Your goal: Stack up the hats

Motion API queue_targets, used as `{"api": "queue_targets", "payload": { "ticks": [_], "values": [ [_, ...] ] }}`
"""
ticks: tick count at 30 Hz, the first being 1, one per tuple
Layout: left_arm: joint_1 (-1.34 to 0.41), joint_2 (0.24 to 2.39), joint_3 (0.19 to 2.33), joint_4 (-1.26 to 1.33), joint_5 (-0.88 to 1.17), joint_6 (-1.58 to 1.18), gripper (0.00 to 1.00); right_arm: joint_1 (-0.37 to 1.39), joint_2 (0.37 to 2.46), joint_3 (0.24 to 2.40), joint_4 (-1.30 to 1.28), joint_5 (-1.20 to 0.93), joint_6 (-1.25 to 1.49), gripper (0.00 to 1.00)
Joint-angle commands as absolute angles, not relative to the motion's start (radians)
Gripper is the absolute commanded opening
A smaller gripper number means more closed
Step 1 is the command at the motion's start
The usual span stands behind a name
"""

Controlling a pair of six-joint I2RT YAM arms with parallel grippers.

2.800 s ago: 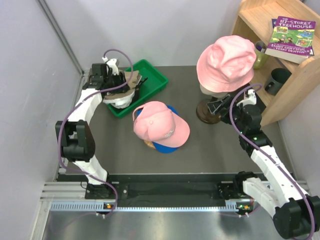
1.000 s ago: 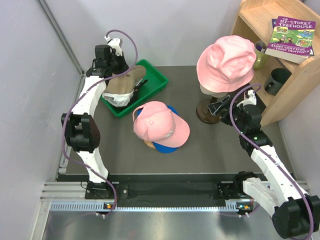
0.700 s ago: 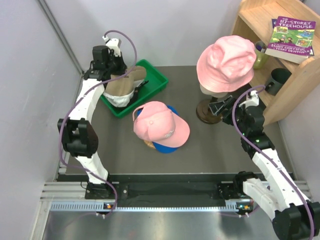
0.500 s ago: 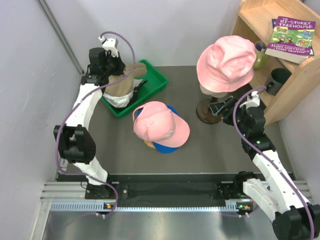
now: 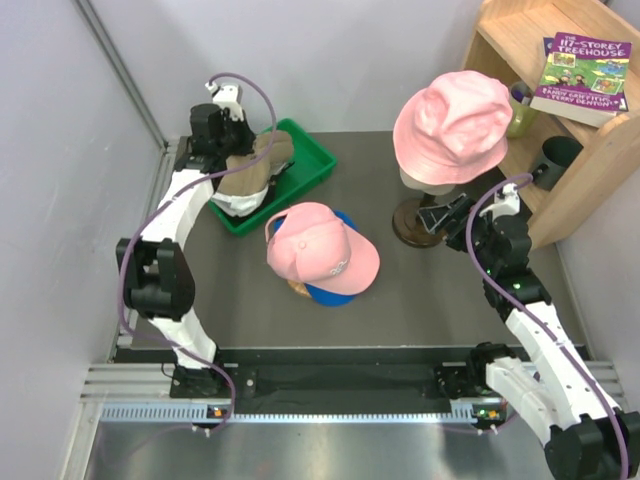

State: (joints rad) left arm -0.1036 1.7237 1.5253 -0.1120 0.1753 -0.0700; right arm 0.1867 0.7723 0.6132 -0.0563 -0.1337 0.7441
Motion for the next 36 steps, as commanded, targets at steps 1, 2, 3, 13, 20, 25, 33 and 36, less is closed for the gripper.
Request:
{"api": "queue_targets", "payload": {
  "ticks": [1, 2, 3, 13, 20, 25, 33, 36],
  "values": [
    [-0.126, 1.807, 1.658, 0.034, 0.204, -0.124, 0.0, 0.176, 0.746, 0.623, -0.041, -0.13, 0.735, 0.91],
    [-0.129, 1.822, 1.681, 0.037, 0.201, -0.126, 0.0, 0.178, 0.742, 0.624, -0.046, -0.127, 0.735, 0.91],
    [-0.132, 1.835, 1.725, 0.038, 0.201, -0.13, 0.0, 0.176, 0.739, 0.624, -0.048, -0.124, 0.736, 0.91],
    [-0.137, 1.835, 1.753, 0.066, 0.153, -0.046, 0.0, 0.176, 0.768, 0.637, -0.035, -0.117, 0.729, 0.91],
    [-0.137, 1.707, 1.621, 0.17, 0.138, -0.11, 0.0, 0.176, 0.795, 0.65, -0.023, -0.126, 0.727, 0.91],
    [-0.133, 1.674, 1.664, 0.19, 0.101, -0.115, 0.0, 0.178, 0.782, 0.646, -0.026, -0.13, 0.726, 0.91],
    [-0.121, 1.687, 1.661, 0.25, 0.104, -0.169, 0.0, 0.178, 0.749, 0.637, -0.049, -0.127, 0.723, 0.91],
    [-0.121, 1.677, 1.559, 0.255, 0.06, -0.143, 0.0, 0.178, 0.735, 0.627, -0.049, -0.121, 0.727, 0.91]
  ]
}}
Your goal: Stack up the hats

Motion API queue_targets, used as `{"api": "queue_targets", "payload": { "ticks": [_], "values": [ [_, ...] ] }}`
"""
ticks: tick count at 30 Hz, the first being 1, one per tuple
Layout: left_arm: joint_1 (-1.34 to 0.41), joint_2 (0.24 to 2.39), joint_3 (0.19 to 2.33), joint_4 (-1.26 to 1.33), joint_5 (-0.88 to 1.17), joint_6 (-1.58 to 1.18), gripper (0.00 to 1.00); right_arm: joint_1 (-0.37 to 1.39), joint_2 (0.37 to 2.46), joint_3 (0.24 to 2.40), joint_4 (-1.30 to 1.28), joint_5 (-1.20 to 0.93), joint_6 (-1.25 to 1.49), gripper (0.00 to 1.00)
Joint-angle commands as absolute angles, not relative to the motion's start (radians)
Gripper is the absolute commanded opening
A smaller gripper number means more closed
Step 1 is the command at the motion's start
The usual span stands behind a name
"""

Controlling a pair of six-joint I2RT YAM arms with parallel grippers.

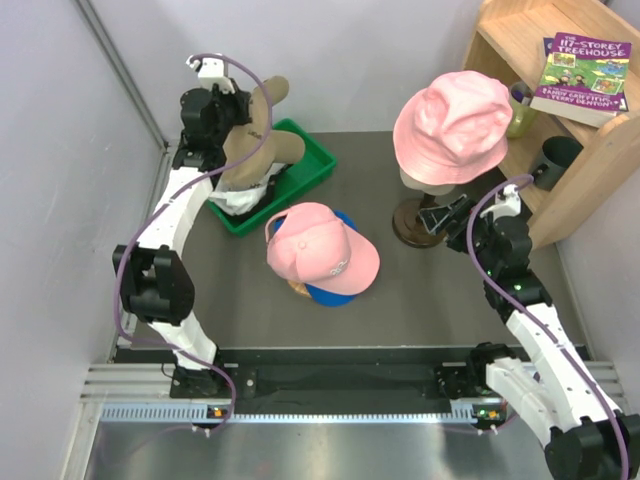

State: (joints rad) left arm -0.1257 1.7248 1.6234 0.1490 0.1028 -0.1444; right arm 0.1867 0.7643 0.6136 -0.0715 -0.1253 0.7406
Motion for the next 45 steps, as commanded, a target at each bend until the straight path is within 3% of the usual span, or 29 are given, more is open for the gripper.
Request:
{"api": "queue_targets", "payload": {
  "ticks": [1, 7, 14, 18, 26, 36, 45],
  "values": [
    [-0.12, 1.678, 1.528, 0.249, 0.051, -0.135, 0.0, 0.178, 0.732, 0.623, -0.048, -0.12, 0.727, 0.91],
    [-0.121, 1.658, 1.443, 0.221, 0.106, -0.124, 0.0, 0.179, 0.721, 0.617, -0.055, -0.12, 0.727, 0.91],
    [-0.12, 1.7, 1.71, 0.207, 0.121, -0.133, 0.0, 0.178, 0.742, 0.623, -0.028, -0.141, 0.733, 0.91],
    [-0.12, 1.69, 1.738, 0.219, 0.106, -0.127, 0.0, 0.178, 0.718, 0.621, -0.051, -0.137, 0.729, 0.91],
    [-0.12, 1.666, 1.505, 0.252, 0.109, -0.146, 0.0, 0.179, 0.684, 0.604, -0.078, -0.132, 0.729, 0.91],
    [-0.12, 1.666, 1.575, 0.204, 0.153, -0.176, 0.0, 0.181, 0.69, 0.607, -0.078, -0.14, 0.738, 0.91],
    [-0.12, 1.6, 1.29, 0.106, 0.189, -0.192, 0.0, 0.179, 0.683, 0.583, -0.081, -0.135, 0.758, 0.91]
  ]
}}
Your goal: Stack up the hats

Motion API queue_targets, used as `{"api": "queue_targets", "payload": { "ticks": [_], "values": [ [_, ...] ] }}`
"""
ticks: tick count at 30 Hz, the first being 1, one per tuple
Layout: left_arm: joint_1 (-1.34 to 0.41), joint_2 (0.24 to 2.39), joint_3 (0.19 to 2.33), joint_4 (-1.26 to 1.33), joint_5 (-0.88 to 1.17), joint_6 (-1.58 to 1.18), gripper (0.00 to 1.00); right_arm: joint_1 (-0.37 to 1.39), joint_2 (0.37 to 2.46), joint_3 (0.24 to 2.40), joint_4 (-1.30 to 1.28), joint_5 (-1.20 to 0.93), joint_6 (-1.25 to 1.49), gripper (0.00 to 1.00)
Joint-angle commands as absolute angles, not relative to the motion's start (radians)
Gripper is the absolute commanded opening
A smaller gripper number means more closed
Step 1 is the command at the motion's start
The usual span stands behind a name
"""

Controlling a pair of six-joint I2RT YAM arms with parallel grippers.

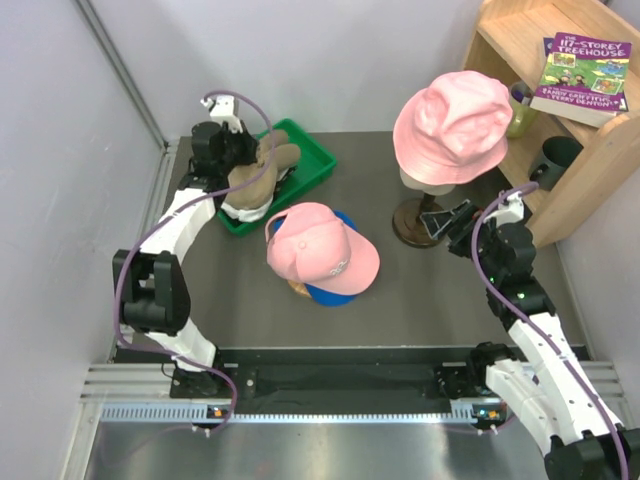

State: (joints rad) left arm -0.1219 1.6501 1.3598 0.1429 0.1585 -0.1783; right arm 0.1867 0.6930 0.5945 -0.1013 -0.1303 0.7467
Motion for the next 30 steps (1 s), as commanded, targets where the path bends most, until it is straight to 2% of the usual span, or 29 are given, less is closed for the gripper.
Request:
{"api": "queue_targets", "payload": {
  "ticks": [1, 2, 3, 4, 6, 7, 10, 14, 16, 23, 26, 30],
  "values": [
    [-0.12, 1.601, 1.287, 0.097, 0.192, -0.187, 0.0, 0.181, 0.689, 0.581, -0.078, -0.135, 0.759, 0.91],
    [-0.12, 1.606, 1.285, 0.084, 0.196, -0.186, 0.0, 0.181, 0.692, 0.58, -0.071, -0.138, 0.761, 0.9],
    [-0.12, 1.618, 1.295, 0.078, 0.208, -0.184, 0.05, 0.183, 0.696, 0.578, -0.066, -0.138, 0.762, 0.9],
    [-0.12, 1.627, 1.307, 0.068, 0.213, -0.184, 0.16, 0.184, 0.709, 0.578, -0.058, -0.141, 0.764, 0.9],
    [-0.12, 1.666, 1.369, 0.009, 0.228, -0.186, 0.26, 0.187, 0.721, 0.581, -0.042, -0.143, 0.768, 0.9],
    [-0.12, 1.675, 1.391, 0.005, 0.229, -0.187, 0.44, 0.19, 0.733, 0.584, -0.037, -0.143, 0.769, 0.9],
    [-0.12, 1.674, 1.446, -0.04, 0.2, -0.207, 0.79, 0.201, 0.749, 0.597, -0.028, -0.143, 0.767, 0.9],
    [-0.12, 1.628, 1.491, -0.025, 0.149, -0.199, 0.96, 0.21, 0.746, 0.594, -0.028, -0.132, 0.77, 0.9],
    [-0.12, 1.603, 1.509, -0.038, 0.126, -0.178, 0.99, 0.213, 0.739, 0.586, -0.026, -0.129, 0.773, 0.9],
    [-0.12, 1.513, 1.494, -0.122, -0.027, -0.095, 0.99, 0.221, 0.761, 0.589, -0.012, -0.13, 0.776, 0.9],
    [-0.117, 1.485, 1.494, -0.24, -0.034, -0.078, 0.97, 0.224, 0.772, 0.595, -0.009, -0.13, 0.778, 0.9],
    [-0.115, 1.421, 1.431, -0.293, -0.121, -0.115, 0.89, 0.229, 0.778, 0.589, -0.006, -0.13, 0.776, 0.9]
  ]
}}
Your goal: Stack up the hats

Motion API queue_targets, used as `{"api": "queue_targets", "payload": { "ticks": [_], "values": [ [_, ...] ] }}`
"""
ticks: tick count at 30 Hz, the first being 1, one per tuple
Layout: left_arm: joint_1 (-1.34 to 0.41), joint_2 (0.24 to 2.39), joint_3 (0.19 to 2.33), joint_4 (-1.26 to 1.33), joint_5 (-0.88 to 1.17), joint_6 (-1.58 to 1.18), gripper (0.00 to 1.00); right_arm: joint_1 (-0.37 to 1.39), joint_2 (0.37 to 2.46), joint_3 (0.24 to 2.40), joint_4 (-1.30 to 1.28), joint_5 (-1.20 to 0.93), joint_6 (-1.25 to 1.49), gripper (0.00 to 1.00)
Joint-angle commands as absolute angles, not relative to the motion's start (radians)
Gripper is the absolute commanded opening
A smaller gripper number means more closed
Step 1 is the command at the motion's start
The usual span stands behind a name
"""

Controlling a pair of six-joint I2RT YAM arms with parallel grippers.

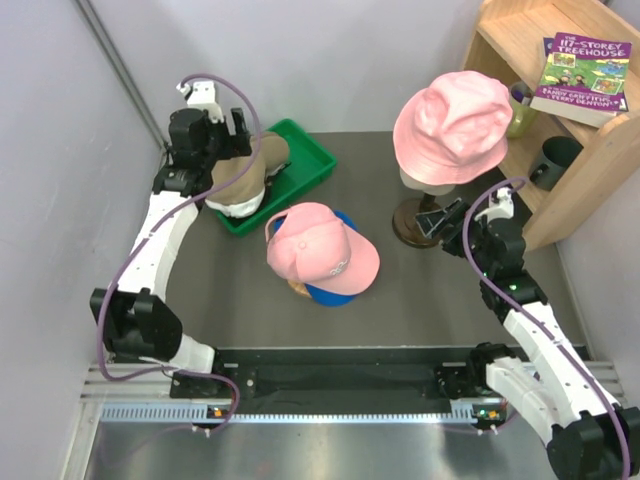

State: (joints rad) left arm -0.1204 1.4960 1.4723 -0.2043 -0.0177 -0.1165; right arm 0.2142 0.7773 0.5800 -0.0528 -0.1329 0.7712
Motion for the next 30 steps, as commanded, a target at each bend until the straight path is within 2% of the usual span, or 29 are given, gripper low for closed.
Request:
{"api": "queue_targets", "payload": {
  "ticks": [1, 3, 6, 12, 20, 22, 24, 25, 27, 28, 30],
  "values": [
    [-0.109, 1.411, 1.415, -0.291, -0.139, -0.118, 0.84, 0.23, 0.778, 0.586, -0.008, -0.132, 0.778, 0.9],
    [-0.092, 1.411, 1.384, -0.307, -0.147, -0.135, 0.75, 0.23, 0.784, 0.584, -0.008, -0.136, 0.781, 0.9],
    [-0.035, 1.437, 1.384, -0.324, -0.135, -0.166, 0.75, 0.232, 0.795, 0.592, -0.008, -0.146, 0.776, 0.9],
    [0.069, 1.488, 1.379, -0.238, 0.032, -0.248, 0.77, 0.236, 0.787, 0.589, -0.008, -0.15, 0.772, 0.9],
    [0.123, 1.563, 1.376, -0.14, 0.161, -0.313, 0.75, 0.235, 0.775, 0.592, -0.009, -0.149, 0.764, 0.9],
    [0.133, 1.578, 1.377, -0.132, 0.181, -0.322, 0.72, 0.235, 0.775, 0.589, -0.009, -0.147, 0.764, 0.9],
    [0.138, 1.591, 1.376, -0.115, 0.198, -0.342, 0.63, 0.235, 0.778, 0.589, -0.008, -0.147, 0.764, 0.9],
    [0.14, 1.588, 1.365, -0.101, 0.202, -0.347, 0.5, 0.236, 0.781, 0.591, -0.008, -0.147, 0.765, 0.9],
    [0.14, 1.577, 1.358, -0.06, 0.218, -0.354, 0.36, 0.235, 0.79, 0.592, -0.008, -0.147, 0.765, 0.9],
    [0.14, 1.575, 1.365, -0.055, 0.224, -0.356, 0.24, 0.235, 0.793, 0.592, -0.008, -0.15, 0.768, 0.9],
    [0.14, 1.58, 1.381, -0.058, 0.229, -0.357, 0.1, 0.236, 0.802, 0.591, 0.021, -0.152, 0.77, 0.9]
  ]
}}
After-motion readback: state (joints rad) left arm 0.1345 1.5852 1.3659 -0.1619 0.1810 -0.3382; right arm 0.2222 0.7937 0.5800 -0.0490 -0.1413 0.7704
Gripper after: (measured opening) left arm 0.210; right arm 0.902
